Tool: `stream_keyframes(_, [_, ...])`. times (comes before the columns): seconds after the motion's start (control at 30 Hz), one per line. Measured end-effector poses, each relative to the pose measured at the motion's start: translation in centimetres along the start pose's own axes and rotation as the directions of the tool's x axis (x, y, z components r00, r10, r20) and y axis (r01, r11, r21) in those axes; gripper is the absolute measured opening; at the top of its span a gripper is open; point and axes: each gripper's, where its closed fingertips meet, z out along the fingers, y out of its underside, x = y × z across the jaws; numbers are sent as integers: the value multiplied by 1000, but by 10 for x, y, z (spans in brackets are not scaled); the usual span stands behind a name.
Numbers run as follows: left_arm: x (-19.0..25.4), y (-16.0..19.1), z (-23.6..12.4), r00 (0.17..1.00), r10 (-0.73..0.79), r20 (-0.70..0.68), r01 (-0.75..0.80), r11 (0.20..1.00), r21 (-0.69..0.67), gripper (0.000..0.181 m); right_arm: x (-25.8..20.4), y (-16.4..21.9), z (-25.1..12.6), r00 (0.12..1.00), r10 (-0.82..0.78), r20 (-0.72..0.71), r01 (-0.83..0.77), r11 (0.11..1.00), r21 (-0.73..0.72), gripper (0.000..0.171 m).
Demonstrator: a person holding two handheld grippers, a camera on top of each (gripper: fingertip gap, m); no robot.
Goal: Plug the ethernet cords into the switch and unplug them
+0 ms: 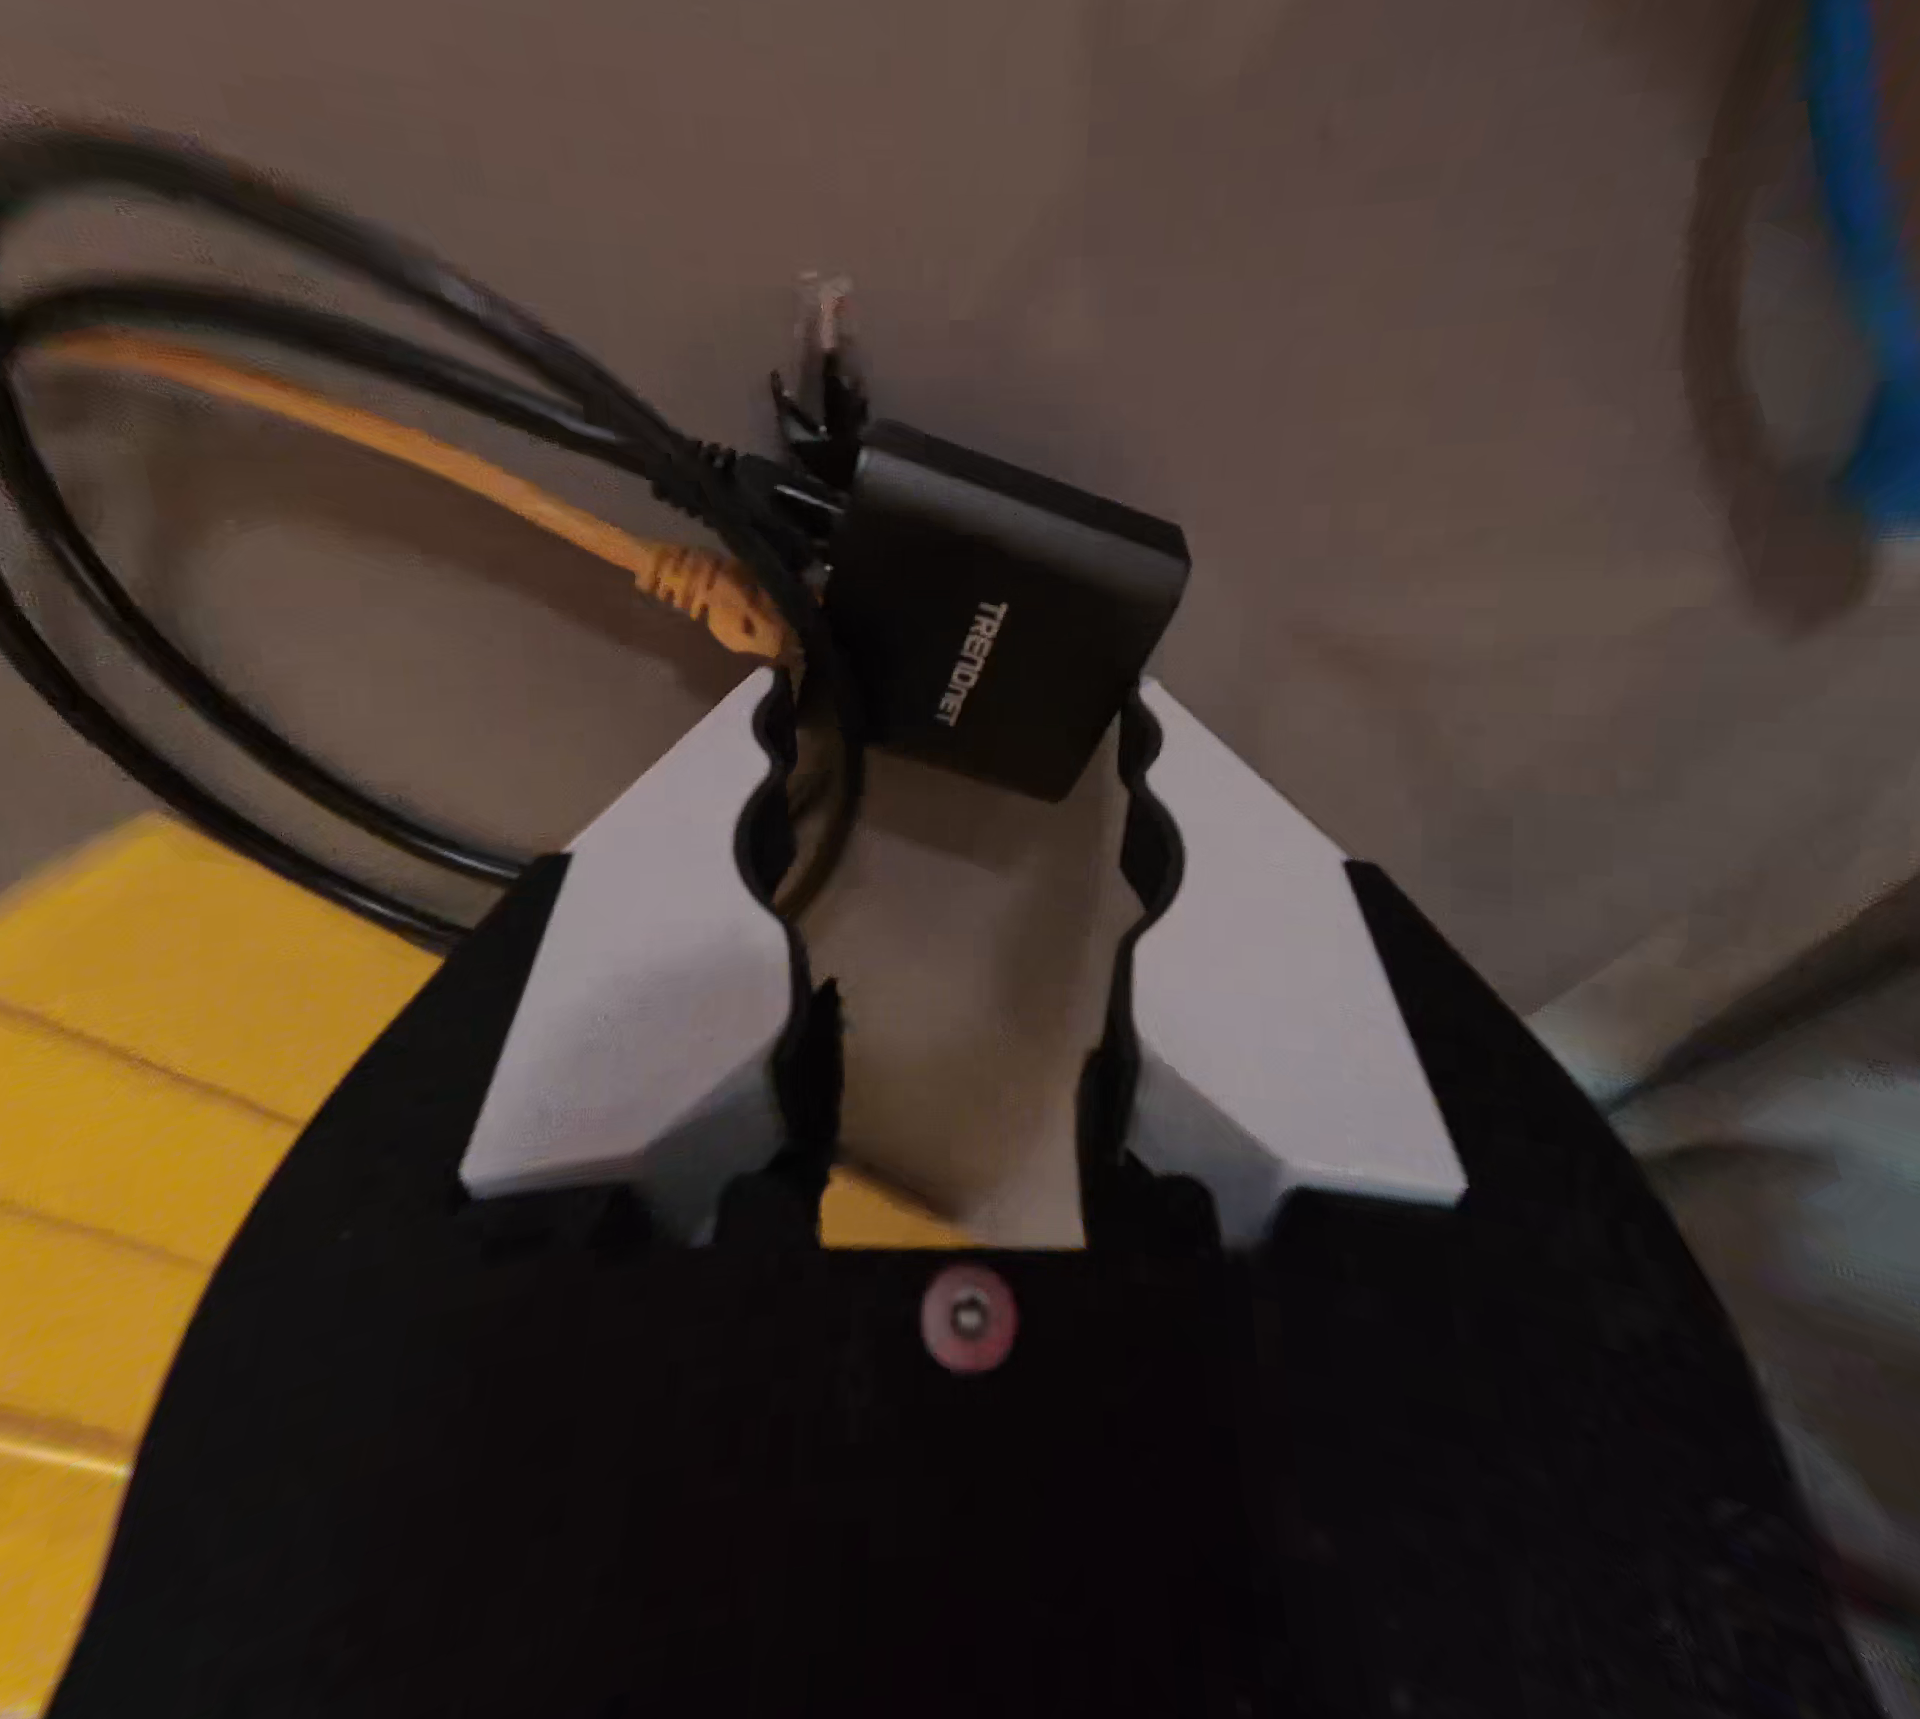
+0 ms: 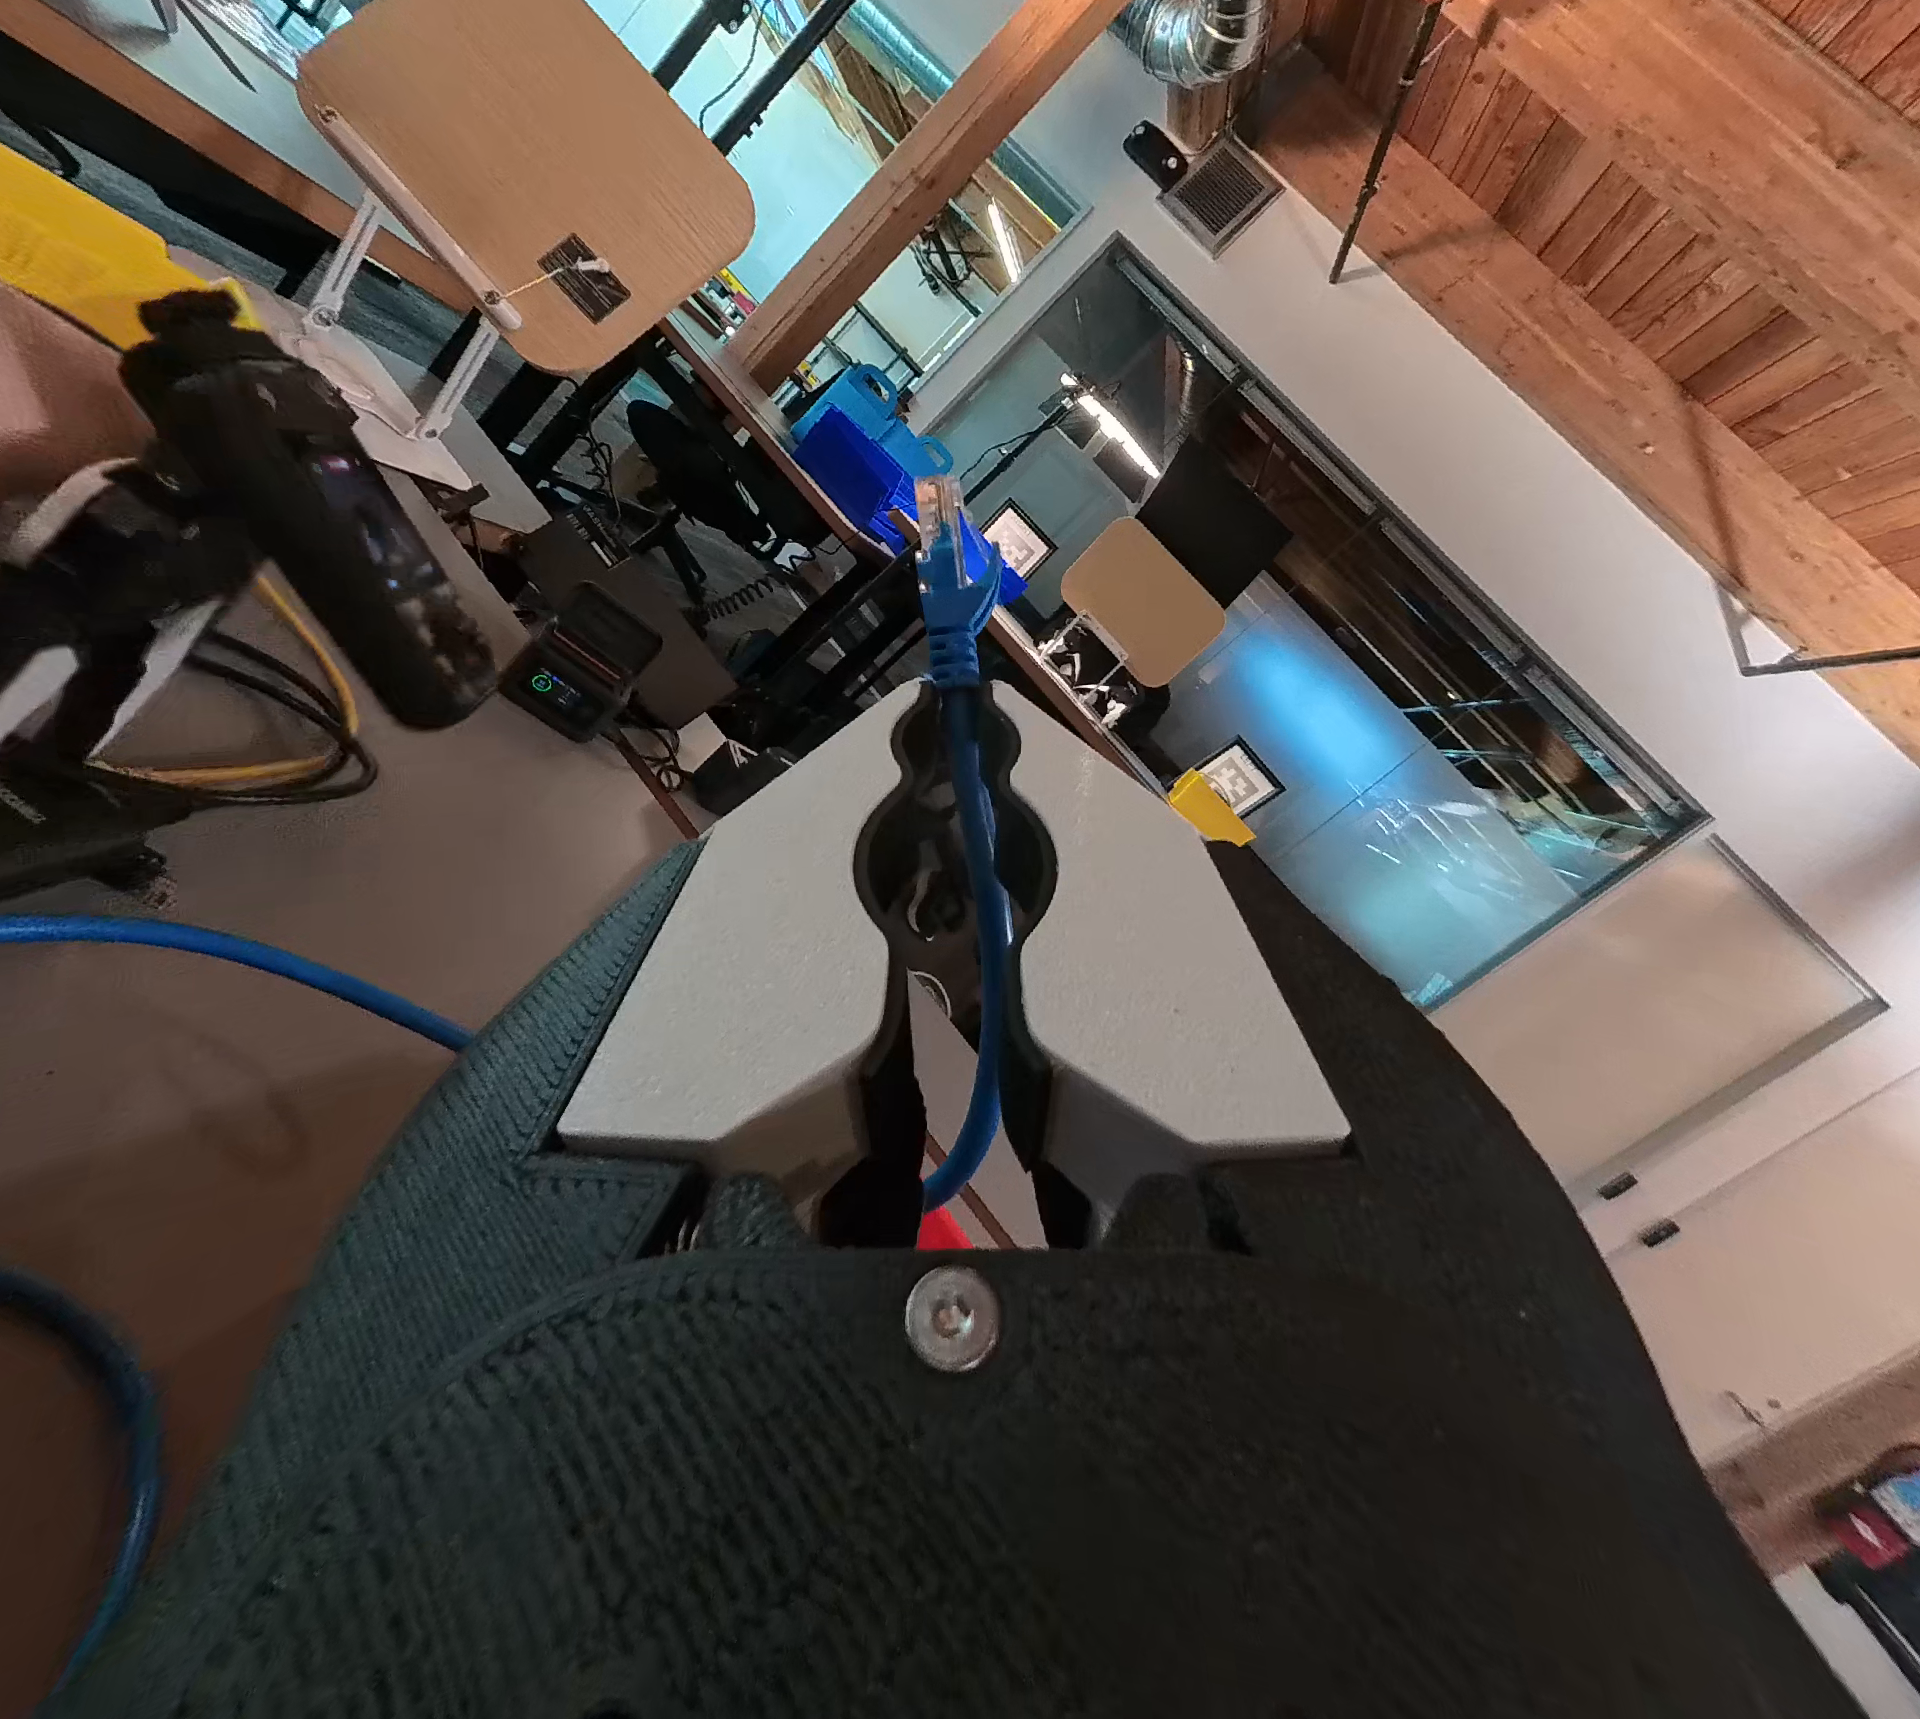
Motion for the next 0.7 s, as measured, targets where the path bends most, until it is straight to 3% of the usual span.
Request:
stream_keyframes(0.13, [45, -9, -3, 903, -341, -261, 360, 932, 28, 69, -1, 0, -1, 1000, -4, 4, 4, 1000, -2, 5])
stream_keyframes(0.2, [67, -9, -11, 852, -355, -385, 386, 923, 2, 86, -1, 0, -1, 1000, -6, 4, 6, 1000, -2, 5])
stream_keyframes(0.27, [73, -4, -19, 890, -244, -384, 281, 959, 42, 93, 0, 0, -2, 1000, -6, 3, 6, 1000, -2, 5])
stream_keyframes(0.33, [73, 2, -30, 953, 29, -303, 14, 990, 138, 84, 3, 0, -3, 1000, 2, -1, -2, 1000, 0, 5])
stream_keyframes(0.4, [68, 7, -37, 931, 345, -119, -320, 928, 191, 84, 5, 1, -4, 1000, 14, -3, -14, 1000, 4, 5])
stream_keyframes(0.47, [67, 14, -41, 764, 642, 65, -645, 752, 135, 81, 6, 2, -4, 1000, 22, -5, -22, 1000, 2, 5])
stream_keyframes(0.53, [59, 12, -44, 484, 838, 253, -862, 506, -25, 76, 6, 4, -4, 1000, 23, -4, -23, 1000, -2, 6])
stream_keyframes(0.6, [49, 6, -46, 196, 923, 330, -932, 280, -231, 91, 5, 5, -4, 1000, 22, -3, -22, 1000, -9, 5])
stream_keyframes(0.7, [44, 7, -39, -161, 959, 232, -904, -49, -425, 95, 5, 8, -4, 1000, 20, -1, -20, 1000, -17, 5])
